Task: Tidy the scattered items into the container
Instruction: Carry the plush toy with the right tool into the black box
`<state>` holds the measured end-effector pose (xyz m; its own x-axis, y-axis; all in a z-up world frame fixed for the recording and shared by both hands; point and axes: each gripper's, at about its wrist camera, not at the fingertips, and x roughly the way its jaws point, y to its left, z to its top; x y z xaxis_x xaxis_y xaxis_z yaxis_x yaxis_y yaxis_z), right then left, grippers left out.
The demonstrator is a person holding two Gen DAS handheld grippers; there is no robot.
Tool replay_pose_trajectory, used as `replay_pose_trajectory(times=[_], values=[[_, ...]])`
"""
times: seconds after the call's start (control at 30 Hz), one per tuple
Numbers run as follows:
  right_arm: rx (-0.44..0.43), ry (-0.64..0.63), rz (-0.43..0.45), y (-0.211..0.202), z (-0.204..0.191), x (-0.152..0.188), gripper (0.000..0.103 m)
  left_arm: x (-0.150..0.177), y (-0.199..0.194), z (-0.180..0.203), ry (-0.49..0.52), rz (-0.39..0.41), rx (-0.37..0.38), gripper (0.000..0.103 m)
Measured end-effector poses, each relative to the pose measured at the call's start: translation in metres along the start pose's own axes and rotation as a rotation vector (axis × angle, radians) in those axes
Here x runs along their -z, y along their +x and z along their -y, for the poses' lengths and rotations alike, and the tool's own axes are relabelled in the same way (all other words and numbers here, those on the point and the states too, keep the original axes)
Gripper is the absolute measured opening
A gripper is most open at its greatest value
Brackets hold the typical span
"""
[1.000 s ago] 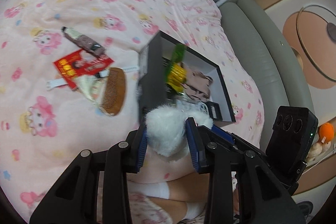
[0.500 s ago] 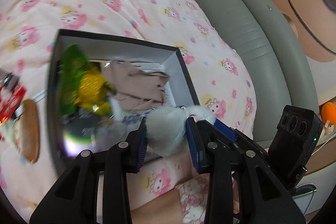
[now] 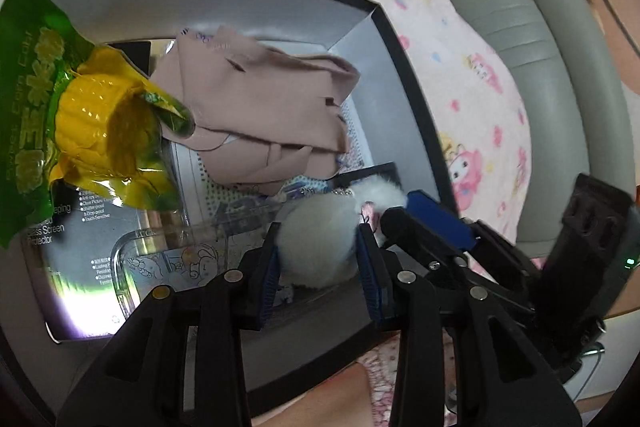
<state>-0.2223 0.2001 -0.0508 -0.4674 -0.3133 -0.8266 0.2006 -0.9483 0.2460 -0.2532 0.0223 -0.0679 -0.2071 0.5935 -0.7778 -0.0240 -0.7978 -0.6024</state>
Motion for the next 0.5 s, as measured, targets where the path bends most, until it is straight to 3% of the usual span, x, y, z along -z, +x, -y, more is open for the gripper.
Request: replay_pose_trajectory(times=[0.27,0.5], values=[[0.124,-0.068,0.082,-0.006,-0.007,0.004,0.034,0.005,-0.027,0.007,0.069,0.136,-0.093,0.035],[0.133,-0.075,0.040,0.003,-0.008,0.005,0.034,0.006,-0.025,0.002,0.080,0.181,-0.240,0.035]])
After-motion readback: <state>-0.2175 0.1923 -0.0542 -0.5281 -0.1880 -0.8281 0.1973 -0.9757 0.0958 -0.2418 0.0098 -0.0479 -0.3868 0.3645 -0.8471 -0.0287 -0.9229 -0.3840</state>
